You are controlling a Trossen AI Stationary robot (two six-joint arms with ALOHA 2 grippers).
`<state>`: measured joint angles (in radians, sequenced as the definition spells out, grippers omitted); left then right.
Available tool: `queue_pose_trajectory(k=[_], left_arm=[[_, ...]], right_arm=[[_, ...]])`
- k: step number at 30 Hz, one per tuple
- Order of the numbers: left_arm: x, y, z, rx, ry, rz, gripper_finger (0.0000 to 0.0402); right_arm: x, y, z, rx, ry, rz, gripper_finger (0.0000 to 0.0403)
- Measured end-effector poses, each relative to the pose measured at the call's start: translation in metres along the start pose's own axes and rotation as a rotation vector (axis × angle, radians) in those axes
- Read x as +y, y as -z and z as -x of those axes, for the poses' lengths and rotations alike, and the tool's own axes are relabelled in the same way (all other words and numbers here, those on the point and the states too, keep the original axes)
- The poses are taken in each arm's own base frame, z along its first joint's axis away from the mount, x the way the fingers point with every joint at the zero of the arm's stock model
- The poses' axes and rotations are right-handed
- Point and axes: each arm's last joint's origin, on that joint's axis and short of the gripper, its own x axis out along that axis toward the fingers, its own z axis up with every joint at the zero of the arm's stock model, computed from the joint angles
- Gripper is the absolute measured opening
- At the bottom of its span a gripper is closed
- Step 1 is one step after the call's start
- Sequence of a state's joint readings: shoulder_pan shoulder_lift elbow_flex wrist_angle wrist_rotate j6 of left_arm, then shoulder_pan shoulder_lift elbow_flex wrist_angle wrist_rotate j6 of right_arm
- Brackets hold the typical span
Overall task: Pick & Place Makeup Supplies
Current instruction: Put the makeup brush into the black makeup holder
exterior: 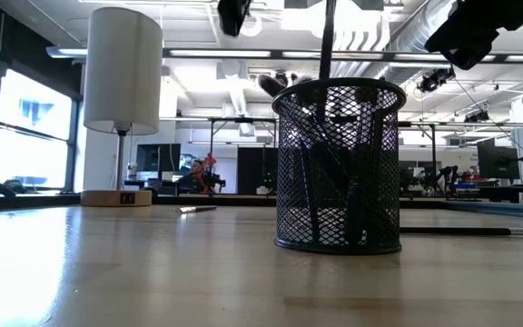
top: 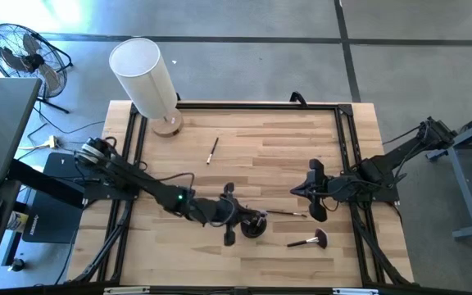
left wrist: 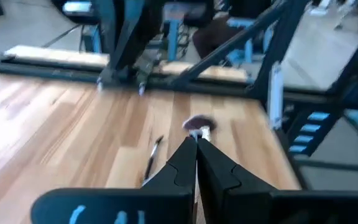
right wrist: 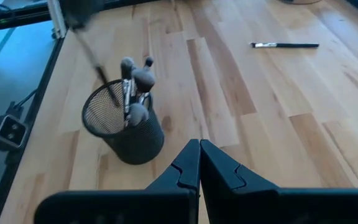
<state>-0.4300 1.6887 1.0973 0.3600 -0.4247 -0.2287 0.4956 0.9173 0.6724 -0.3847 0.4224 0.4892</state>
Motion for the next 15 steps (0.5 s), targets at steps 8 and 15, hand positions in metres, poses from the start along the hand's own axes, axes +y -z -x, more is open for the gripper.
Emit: queue_pose_trajectory(k=[8, 15], left_arm=[[0.007, 0.016, -0.014, 0.055, -0.011, 0.105, 0.0020], [0.012, 0.022, -0.015, 0.136, 0.016, 0.143, 0.0078]], right_arm=[[0.001, 0.000, 0.000, 0.010, -0.019, 0.002, 0.0002], [0.000, 0.000, 0.000, 0.005, -0.009, 0.020, 0.0002]])
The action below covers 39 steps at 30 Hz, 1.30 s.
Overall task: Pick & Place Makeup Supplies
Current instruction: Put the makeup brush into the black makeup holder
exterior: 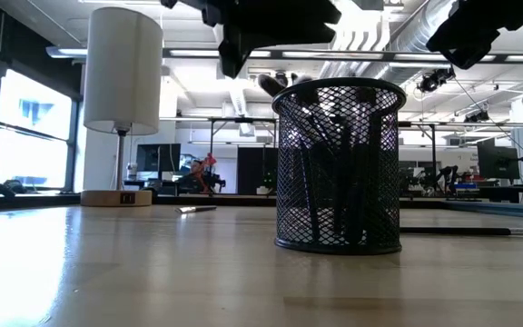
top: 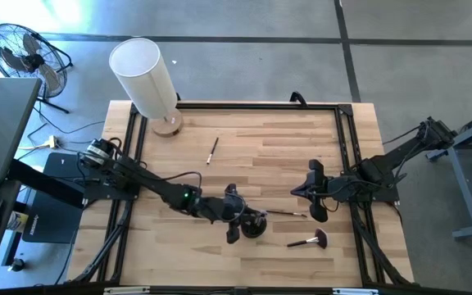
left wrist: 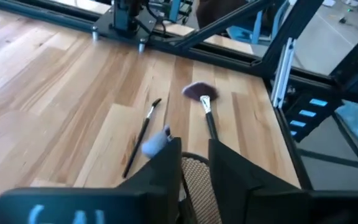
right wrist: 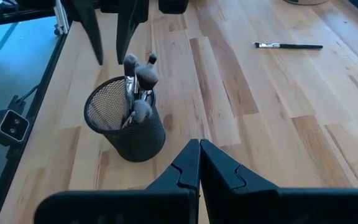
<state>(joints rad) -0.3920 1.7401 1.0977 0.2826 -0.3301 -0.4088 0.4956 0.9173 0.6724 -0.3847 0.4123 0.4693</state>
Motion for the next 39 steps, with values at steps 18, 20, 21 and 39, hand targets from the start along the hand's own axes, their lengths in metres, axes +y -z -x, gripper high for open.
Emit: queue_pose_trajectory(k=[18, 20, 21, 39], left_arm=[[-0.001, -0.041, 0.029, 0.097, -0.143, 0.084, 0.0125], [0.005, -0.042, 0.042, 0.164, -0.251, 0.110, 0.0113], [0.008, -0.043, 0.048, 0.179, -0.301, 0.126, 0.0103], [0.106, -0.024, 0.091, 0.496, -0.900, 0.638, 0.0098]], right_arm=[[-0.001, 0.000, 0.000, -0.016, 0.031, -0.002, 0.0003], [-0.001, -0.001, 0.000, -0.025, 0.041, -0.003, 0.0002], [-0.001, -0.001, 0.000, -0.030, 0.045, -0.005, 0.0002], [-0.001, -0.011, 0.001, -0.167, 0.125, -0.056, 0.0002]])
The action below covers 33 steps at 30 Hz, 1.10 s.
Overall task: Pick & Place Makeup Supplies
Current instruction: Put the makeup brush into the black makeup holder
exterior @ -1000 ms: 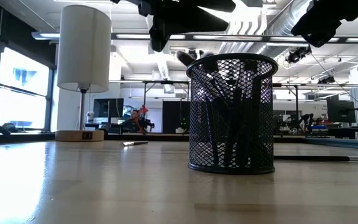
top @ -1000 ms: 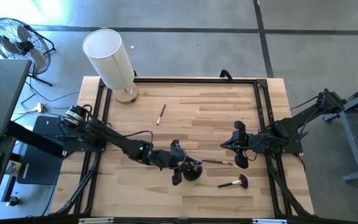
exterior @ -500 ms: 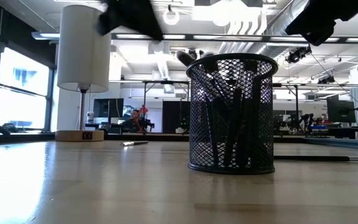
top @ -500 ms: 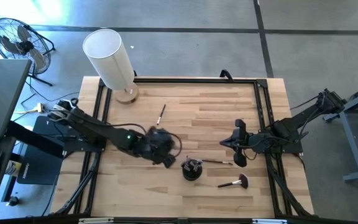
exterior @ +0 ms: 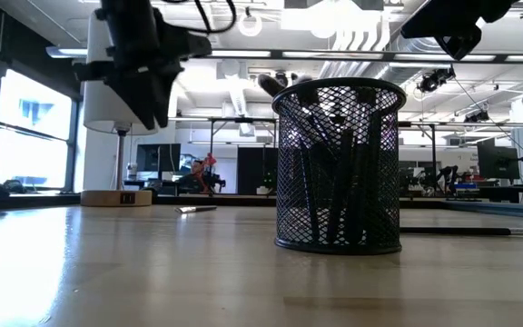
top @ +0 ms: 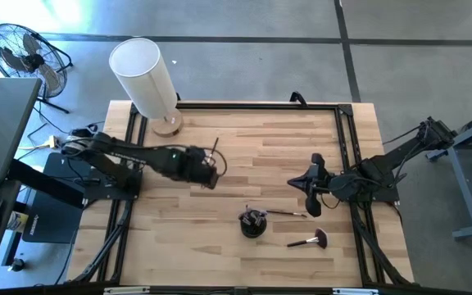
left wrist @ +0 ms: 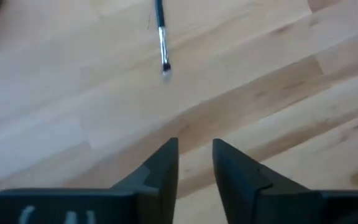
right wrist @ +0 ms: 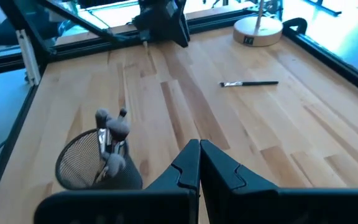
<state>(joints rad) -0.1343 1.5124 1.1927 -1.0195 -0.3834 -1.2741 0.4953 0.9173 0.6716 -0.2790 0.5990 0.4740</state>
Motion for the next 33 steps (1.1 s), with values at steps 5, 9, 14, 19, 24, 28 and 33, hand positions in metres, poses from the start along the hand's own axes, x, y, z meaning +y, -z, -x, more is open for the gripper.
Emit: queue_pose_trajectory(k=[5, 9, 14, 19, 24, 28, 33], left_arm=[[0.009, -0.027, -0.014, 0.048, -0.018, -0.001, 0.0144], [0.011, -0.040, -0.037, 0.127, -0.043, -0.011, 0.0168], [0.006, -0.052, -0.067, 0.179, -0.039, -0.037, 0.0174], [0.004, -0.062, -0.091, 0.197, -0.020, -0.003, 0.0175], [0.007, -0.068, -0.113, 0.247, -0.038, -0.001, 0.0175], [0.010, -0.068, -0.126, 0.273, -0.062, -0.025, 0.0175], [0.009, -0.069, -0.133, 0.269, -0.069, -0.048, 0.0175]], right_arm=[[0.000, -0.001, 0.000, -0.017, 0.020, -0.004, 0.0002], [0.000, -0.001, 0.000, -0.017, 0.021, -0.003, 0.0002], [-0.001, -0.001, 0.000, -0.026, 0.039, -0.002, 0.0002], [-0.001, -0.001, 0.000, -0.027, 0.041, -0.001, 0.0002], [-0.001, -0.001, 0.000, -0.027, 0.041, -0.001, 0.0002], [-0.001, 0.000, 0.000, -0.021, 0.044, 0.004, 0.0002], [-0.002, 0.000, 0.000, -0.016, 0.049, 0.009, 0.0002]])
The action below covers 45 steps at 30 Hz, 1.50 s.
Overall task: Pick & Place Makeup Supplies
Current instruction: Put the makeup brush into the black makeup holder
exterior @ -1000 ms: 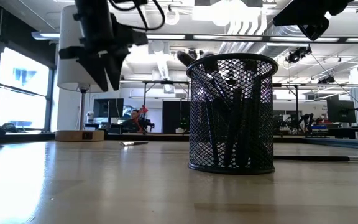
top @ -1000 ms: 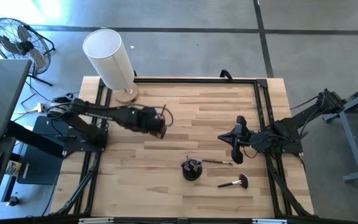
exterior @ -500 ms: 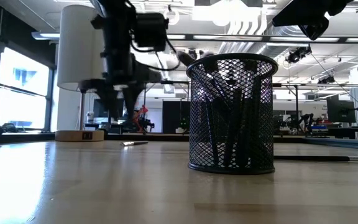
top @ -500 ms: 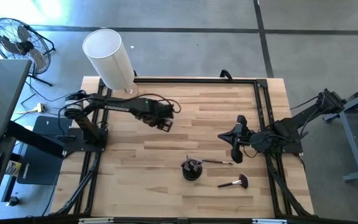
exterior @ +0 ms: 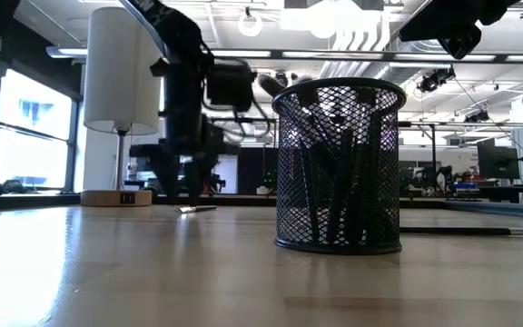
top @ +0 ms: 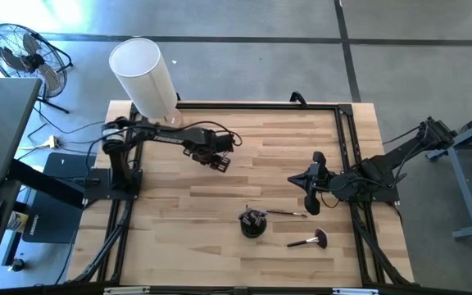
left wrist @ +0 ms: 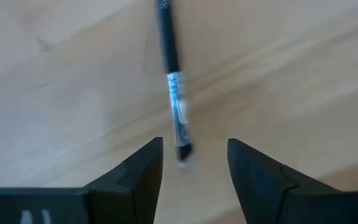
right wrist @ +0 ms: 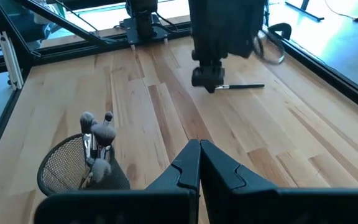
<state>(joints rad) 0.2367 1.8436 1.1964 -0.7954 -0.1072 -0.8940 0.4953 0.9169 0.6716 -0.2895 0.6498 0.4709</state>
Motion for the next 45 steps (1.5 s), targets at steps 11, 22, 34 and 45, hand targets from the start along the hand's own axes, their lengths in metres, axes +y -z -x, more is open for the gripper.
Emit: queue_pose_trajectory(k=[11, 22, 34, 45], left_arm=[[0.001, 0.000, -0.017, 0.077, -0.019, -0.037, 0.0173], [-0.001, -0.002, -0.019, 0.101, 0.041, -0.040, 0.0026], [-0.019, -0.017, 0.038, 0.186, 0.295, -0.137, 0.0002], [-0.056, -0.055, 0.159, 0.045, 0.785, -0.264, 0.0001]], right_arm=[[-0.001, 0.000, 0.000, -0.001, 0.014, 0.004, 0.0002], [-0.001, 0.002, 0.000, 0.010, 0.015, 0.013, 0.0003], [-0.005, 0.002, -0.001, 0.007, 0.089, 0.349, 0.0003], [-0.021, -0.007, -0.010, 0.043, 0.272, 0.808, 0.0061]])
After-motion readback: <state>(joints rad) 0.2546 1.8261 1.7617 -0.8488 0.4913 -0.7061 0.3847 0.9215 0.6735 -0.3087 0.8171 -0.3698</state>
